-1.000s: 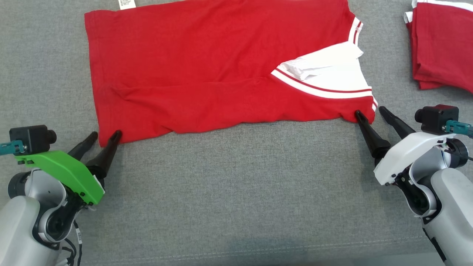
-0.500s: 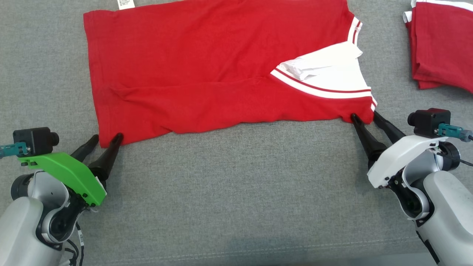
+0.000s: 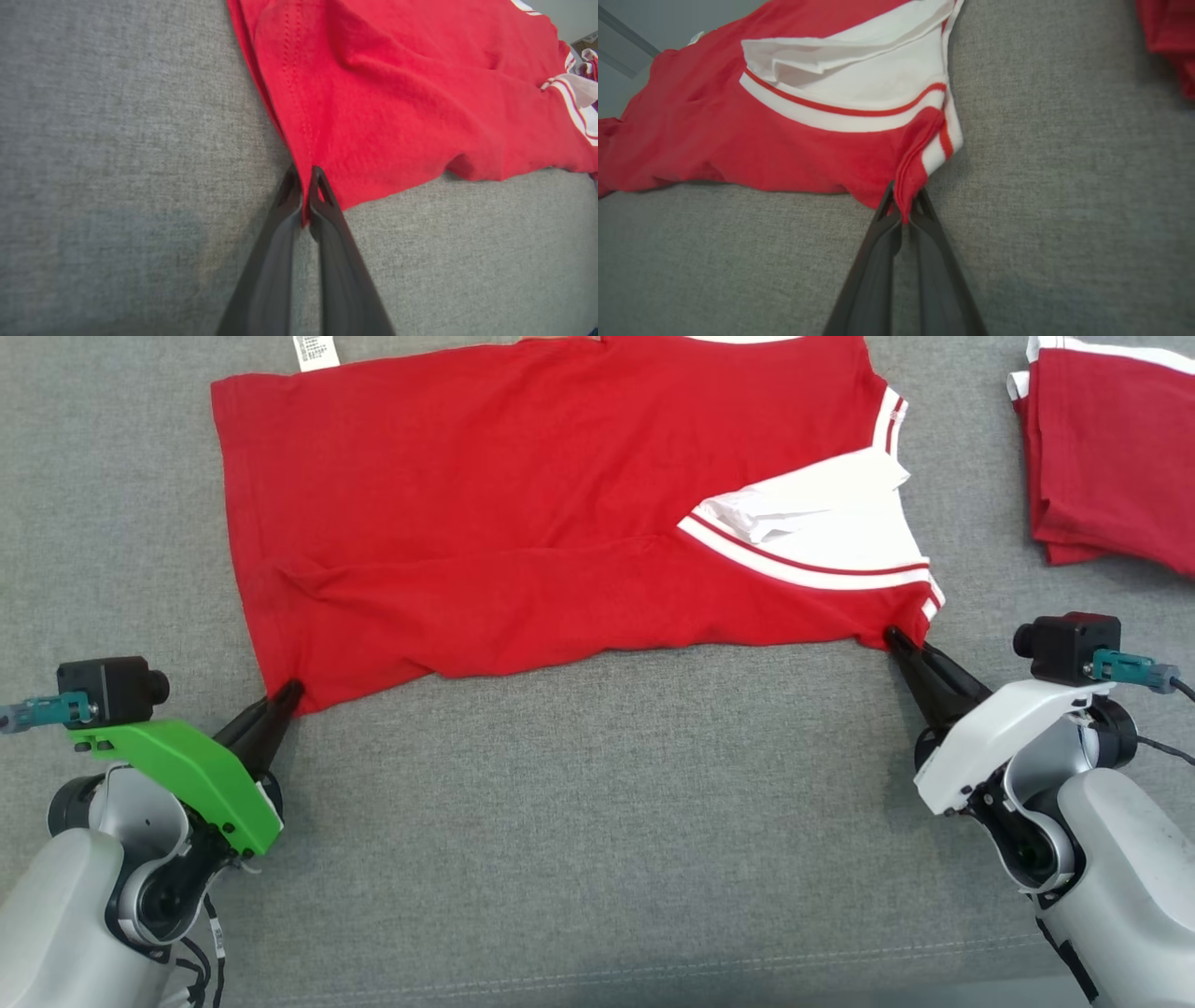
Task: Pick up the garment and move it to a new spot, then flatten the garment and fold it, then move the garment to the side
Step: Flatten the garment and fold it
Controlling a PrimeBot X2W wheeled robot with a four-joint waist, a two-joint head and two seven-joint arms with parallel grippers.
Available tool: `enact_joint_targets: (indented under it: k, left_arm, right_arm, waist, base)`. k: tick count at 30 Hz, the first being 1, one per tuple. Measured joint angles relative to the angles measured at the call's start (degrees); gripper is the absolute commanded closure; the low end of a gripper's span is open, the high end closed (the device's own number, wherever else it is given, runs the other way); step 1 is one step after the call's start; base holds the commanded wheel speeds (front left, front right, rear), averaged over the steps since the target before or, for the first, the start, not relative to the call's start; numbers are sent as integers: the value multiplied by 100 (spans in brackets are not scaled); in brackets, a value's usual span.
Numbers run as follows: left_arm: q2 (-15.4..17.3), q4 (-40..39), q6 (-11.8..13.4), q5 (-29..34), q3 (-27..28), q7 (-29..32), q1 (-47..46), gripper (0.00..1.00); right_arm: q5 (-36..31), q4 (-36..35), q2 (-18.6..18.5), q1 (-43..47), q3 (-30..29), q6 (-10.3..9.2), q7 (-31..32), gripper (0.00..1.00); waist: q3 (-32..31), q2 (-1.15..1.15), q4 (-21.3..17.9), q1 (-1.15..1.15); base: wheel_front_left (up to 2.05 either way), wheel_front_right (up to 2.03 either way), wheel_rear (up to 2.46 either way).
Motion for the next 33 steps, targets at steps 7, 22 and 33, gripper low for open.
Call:
enact_joint_targets:
  k: [7,22,33]
  left_arm:
    - [405,25,-101,-216,127,235,96,100]
    - [655,-740,-153,-1069,420,532,1265,100]
    - [720,-1210,-115,-1141,422,520,1911,4]
  right_arm:
    - [352,-178,-42,181,-186,110,-24,100]
    - [712,-953,-177,1578,-332,-18,87,100]
    - [784,-1189,-338,2236,-381,-265,201,38]
  waist:
    - [-224,0,-10,0]
    - [-499,0,-77,0]
    - [-479,0,-13,0]
  base:
    - [0,0,0]
    - [0,0,0]
    - [0,0,0]
